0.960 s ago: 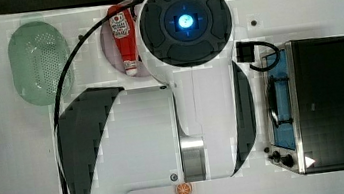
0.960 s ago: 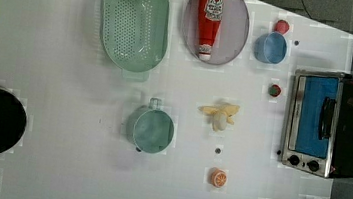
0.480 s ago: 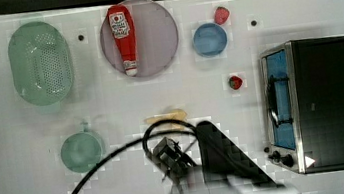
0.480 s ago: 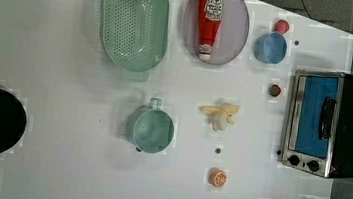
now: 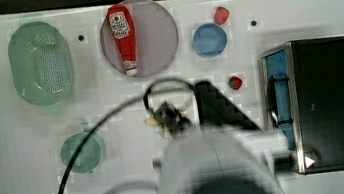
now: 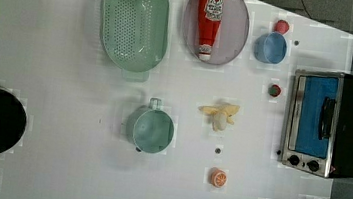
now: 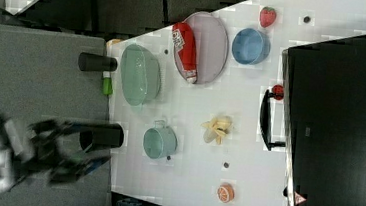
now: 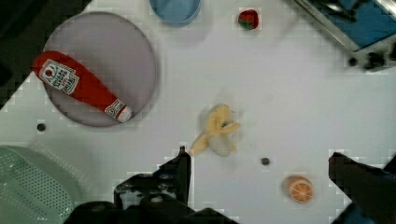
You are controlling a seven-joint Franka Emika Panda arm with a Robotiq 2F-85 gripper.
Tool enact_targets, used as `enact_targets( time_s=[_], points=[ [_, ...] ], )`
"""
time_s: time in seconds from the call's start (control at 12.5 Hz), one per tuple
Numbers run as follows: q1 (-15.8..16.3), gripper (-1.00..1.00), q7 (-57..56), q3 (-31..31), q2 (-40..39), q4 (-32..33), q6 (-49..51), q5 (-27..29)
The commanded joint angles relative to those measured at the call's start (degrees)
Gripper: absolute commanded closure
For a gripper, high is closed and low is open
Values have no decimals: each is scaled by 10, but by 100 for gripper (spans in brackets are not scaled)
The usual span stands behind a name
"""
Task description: Pick banana from table and place on oven.
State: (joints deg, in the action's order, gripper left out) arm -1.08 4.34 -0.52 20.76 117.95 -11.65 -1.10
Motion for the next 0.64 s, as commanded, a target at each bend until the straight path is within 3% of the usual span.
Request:
enact_targets(
  time_s=[0.08, 0.64],
  points=[
    [-5, -100, -12, -8, -94, 54, -44, 4],
    [-5, -100, -11, -8, -224, 157, -296, 4]
  ],
)
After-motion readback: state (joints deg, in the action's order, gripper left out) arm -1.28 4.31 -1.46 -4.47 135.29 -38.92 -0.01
